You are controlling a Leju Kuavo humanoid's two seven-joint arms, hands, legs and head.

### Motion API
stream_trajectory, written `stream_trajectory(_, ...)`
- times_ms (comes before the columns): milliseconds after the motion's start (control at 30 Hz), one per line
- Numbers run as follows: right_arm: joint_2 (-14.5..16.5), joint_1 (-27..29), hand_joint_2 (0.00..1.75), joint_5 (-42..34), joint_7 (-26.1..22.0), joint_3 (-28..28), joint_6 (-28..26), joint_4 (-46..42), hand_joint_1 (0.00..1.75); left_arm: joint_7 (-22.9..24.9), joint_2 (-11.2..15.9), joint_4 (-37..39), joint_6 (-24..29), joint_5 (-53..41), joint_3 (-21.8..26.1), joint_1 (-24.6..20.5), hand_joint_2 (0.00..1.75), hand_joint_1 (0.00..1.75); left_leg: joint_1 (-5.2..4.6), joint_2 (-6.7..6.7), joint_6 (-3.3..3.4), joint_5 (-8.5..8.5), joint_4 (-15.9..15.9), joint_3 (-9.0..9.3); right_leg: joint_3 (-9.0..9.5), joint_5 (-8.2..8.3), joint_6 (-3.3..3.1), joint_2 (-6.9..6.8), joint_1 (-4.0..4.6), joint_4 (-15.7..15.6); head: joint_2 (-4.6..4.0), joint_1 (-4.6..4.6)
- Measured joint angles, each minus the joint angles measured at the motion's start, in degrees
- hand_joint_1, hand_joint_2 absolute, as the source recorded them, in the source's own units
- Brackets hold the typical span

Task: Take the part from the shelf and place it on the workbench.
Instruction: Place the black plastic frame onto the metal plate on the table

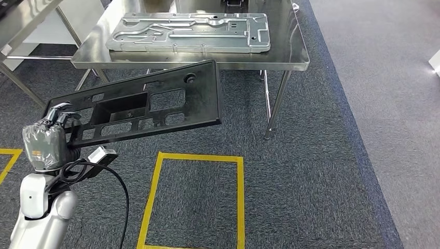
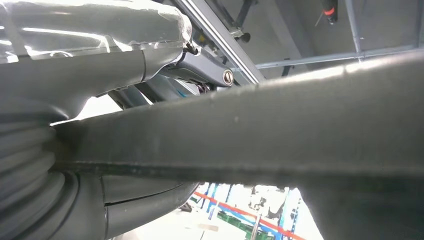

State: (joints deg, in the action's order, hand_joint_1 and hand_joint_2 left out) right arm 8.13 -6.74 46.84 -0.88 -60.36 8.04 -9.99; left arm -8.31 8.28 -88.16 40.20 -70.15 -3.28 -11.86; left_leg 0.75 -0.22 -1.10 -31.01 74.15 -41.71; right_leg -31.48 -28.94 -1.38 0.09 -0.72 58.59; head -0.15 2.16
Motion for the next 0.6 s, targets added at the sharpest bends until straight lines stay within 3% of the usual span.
stream_trajectory(67,0.06,0.08,0.0,0.0,-0.01,-0.02,0.0,0.01,0.0,0.0,0.01,0.02,0.0,-0.01,-0.01,0.0,1.75,1.75,-0.22,0.05,0.82,4.95,-6.95,2.36,1.26,-0.93,0.14,0.01,0.12,-0.07,0.0,-0.02)
stream_trajectory(100,0.13,0.03,0.0,0.0,-0.02,-0.03,-0.01,0.02,0.0,0.01,0.02,0.03,0.0,-0.01,-0.01,-0.04,1.75,1.75,-0.47,0.12,1.3,6.53,-10.33,3.79,1.72,-1.32,0.31,0.01,0.22,-0.12,0.0,-0.02)
stream_trajectory(167,0.25,-0.09,0.0,-0.01,-0.06,-0.06,-0.01,0.03,0.0,0.02,0.05,0.04,0.0,0.01,-0.02,-0.19,1.75,1.75,-0.96,0.2,2.11,6.95,-14.2,5.54,2.21,-1.68,0.86,-0.03,0.28,-0.32,0.0,-0.02)
stream_trajectory(267,0.27,-0.17,0.0,-0.02,-0.1,-0.08,-0.01,0.02,0.0,0.03,0.09,0.09,0.01,-0.03,-0.04,-0.23,1.75,1.75,-0.83,-0.05,2.87,6.24,-15.85,6.87,2.45,-1.32,1.89,-0.2,0.38,0.42,0.0,-0.02)
stream_trajectory(333,0.27,-0.19,0.0,-0.02,-0.14,-0.09,-0.02,0.02,0.0,0.02,0.09,0.12,0.02,-0.03,-0.06,-0.29,1.75,1.75,-0.5,-0.17,3.42,5.98,-16.52,8.01,0.65,-2.27,2.32,-0.17,0.35,3.95,0.0,-0.03)
stream_trajectory(433,0.27,-0.17,0.0,-0.02,-0.17,-0.1,-0.02,0.02,0.0,0.02,0.06,0.16,0.01,-0.01,-0.09,-0.3,1.75,1.75,-0.56,-0.17,3.92,5.08,-16.68,9.05,-6.2,-5.84,2.68,-0.11,0.22,13.5,0.0,-0.03)
stream_trajectory(467,0.27,-0.1,0.0,-0.02,-0.17,-0.1,-0.02,0.02,0.0,0.02,0.05,0.19,0.01,-0.01,-0.11,-0.22,1.75,1.75,-0.59,-0.21,3.93,4.67,-16.67,9.51,-7.97,-6.0,2.71,-0.11,0.17,15.02,0.0,-0.02)
stream_trajectory(500,0.26,-0.01,0.0,-0.02,-0.17,-0.1,-0.02,0.02,0.0,0.01,0.04,0.2,0.01,-0.01,-0.12,-0.15,1.75,1.75,-0.6,-0.26,3.88,4.23,-16.65,10.07,-8.72,-4.9,2.75,-0.11,0.13,14.5,0.0,-0.02)
stream_trajectory(533,0.25,0.09,0.0,-0.02,-0.17,-0.1,-0.02,0.02,0.0,-0.01,0.04,0.21,0.02,-0.02,-0.13,-0.1,1.75,1.75,-0.6,-0.31,3.79,3.76,-16.63,10.73,-8.44,-2.61,2.75,-0.11,0.09,12.03,0.0,-0.02)
stream_trajectory(600,0.16,0.23,0.0,-0.02,-0.17,-0.12,-0.02,0.02,0.0,-0.02,0.04,0.25,0.01,-0.02,-0.15,-0.08,1.75,1.75,-0.64,-0.35,3.4,2.75,-16.54,11.84,-6.5,2.7,2.46,-0.09,0.22,4.66,0.0,-0.02)
